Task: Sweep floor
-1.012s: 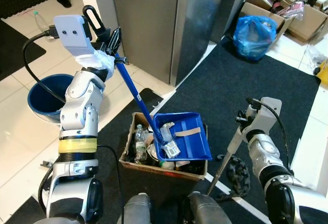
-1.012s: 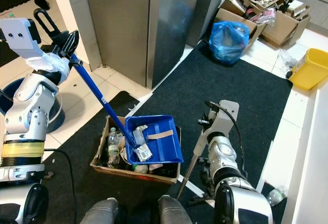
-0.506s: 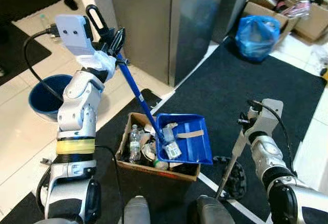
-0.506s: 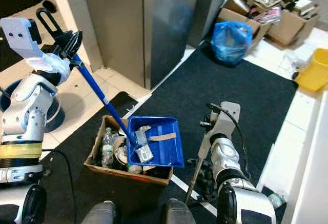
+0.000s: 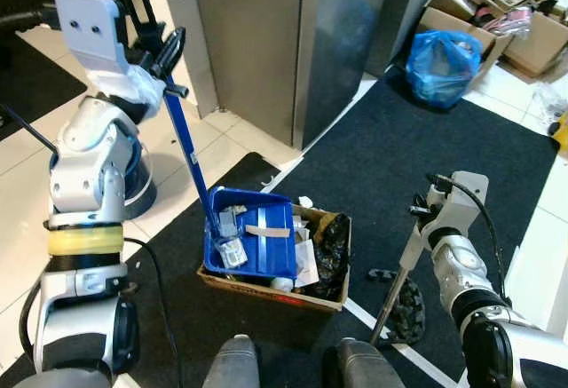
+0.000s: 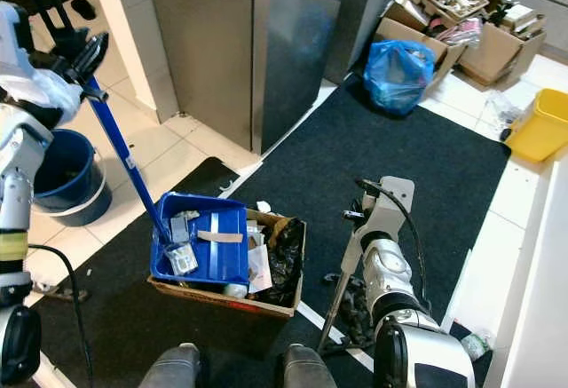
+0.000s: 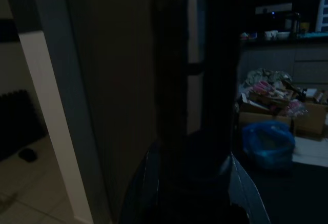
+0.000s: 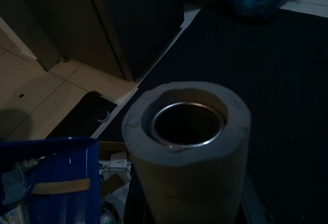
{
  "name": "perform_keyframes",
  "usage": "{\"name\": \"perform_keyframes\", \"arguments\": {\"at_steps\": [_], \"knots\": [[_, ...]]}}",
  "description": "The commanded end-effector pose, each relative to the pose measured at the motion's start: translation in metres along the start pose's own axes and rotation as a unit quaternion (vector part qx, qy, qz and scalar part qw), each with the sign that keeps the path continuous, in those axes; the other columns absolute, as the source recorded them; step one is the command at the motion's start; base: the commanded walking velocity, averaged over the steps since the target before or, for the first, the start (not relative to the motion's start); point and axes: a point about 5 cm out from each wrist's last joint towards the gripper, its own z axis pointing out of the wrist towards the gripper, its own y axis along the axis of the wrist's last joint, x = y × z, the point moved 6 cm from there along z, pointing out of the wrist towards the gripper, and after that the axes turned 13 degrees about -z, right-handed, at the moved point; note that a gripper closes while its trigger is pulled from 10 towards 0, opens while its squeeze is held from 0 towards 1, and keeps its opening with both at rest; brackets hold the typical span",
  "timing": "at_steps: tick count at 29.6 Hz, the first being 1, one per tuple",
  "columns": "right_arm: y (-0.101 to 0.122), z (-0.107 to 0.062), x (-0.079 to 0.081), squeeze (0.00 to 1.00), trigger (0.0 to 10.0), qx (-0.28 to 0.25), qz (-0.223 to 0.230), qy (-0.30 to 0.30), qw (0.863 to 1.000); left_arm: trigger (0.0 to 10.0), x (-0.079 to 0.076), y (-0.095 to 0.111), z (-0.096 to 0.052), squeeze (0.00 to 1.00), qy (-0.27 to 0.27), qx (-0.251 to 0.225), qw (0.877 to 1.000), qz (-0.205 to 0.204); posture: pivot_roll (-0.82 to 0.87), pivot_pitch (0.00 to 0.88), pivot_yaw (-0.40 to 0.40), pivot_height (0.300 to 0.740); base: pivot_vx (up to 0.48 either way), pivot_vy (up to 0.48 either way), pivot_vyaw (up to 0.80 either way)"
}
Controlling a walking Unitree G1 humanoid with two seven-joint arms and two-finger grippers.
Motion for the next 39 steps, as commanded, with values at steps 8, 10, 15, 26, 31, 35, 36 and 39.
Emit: {"name": "perform_keyframes", "arguments": {"at_steps": [8, 10, 15, 26, 31, 35, 36, 39], "knots": [[0.000, 0.000, 0.001, 0.00, 10.0, -0.002, 0.012, 0.000, 1.000, 10.0, -0.021, 0.010, -0.002, 0.00, -0.061, -0.007, 0.997, 0.053, 0.16, 0.041, -0.026, 0.740, 0.000, 0.000, 0.00], [0.000, 0.000, 0.001, 0.00, 10.0, -0.002, 0.012, 0.001, 1.000, 10.0, -0.023, 0.007, -0.002, 0.00, -0.066, 0.000, 0.996, 0.058, 0.16, 0.041, -0.026, 0.740, 0.000, 0.000, 0.00], [-0.003, -0.001, 0.002, 0.00, 10.0, 0.002, 0.013, 0.000, 1.000, 10.0, -0.024, 0.002, -0.003, 0.00, -0.097, 0.031, 0.990, 0.097, 0.17, 0.050, -0.022, 0.740, 0.000, 0.000, 0.00], [-0.006, -0.003, 0.001, 0.00, 10.0, 0.003, 0.018, -0.004, 1.000, 10.0, -0.025, 0.005, 0.001, 0.00, -0.116, 0.037, 0.972, 0.199, 0.17, 0.057, -0.009, 0.740, 0.000, 0.000, 0.00], [-0.006, -0.003, 0.001, 0.00, 10.0, 0.002, 0.020, -0.005, 1.000, 10.0, -0.042, 0.006, 0.004, 0.00, -0.142, 0.014, 0.966, 0.215, 0.16, 0.058, -0.007, 0.740, 0.000, 0.000, 0.00], [-0.006, -0.003, 0.001, 0.00, 10.0, 0.001, 0.021, -0.006, 1.000, 10.0, -0.059, 0.006, 0.007, 0.00, -0.166, -0.008, 0.961, 0.220, 0.16, 0.058, -0.007, 0.740, 0.000, 0.000, 0.00], [-0.006, -0.003, 0.001, 0.00, 10.0, 0.001, 0.021, -0.006, 1.000, 10.0, -0.059, 0.006, 0.007, 0.00, -0.166, -0.008, 0.961, 0.220, 0.16, 0.058, -0.007, 0.740, 0.000, 0.000, 0.00], [-0.005, -0.003, 0.001, 0.00, 10.0, -0.001, 0.021, -0.006, 1.000, 10.0, -0.073, 0.001, 0.010, 0.00, -0.190, -0.015, 0.957, 0.219, 0.16, 0.058, -0.009, 0.740, 0.000, 0.000, 0.00]]}}
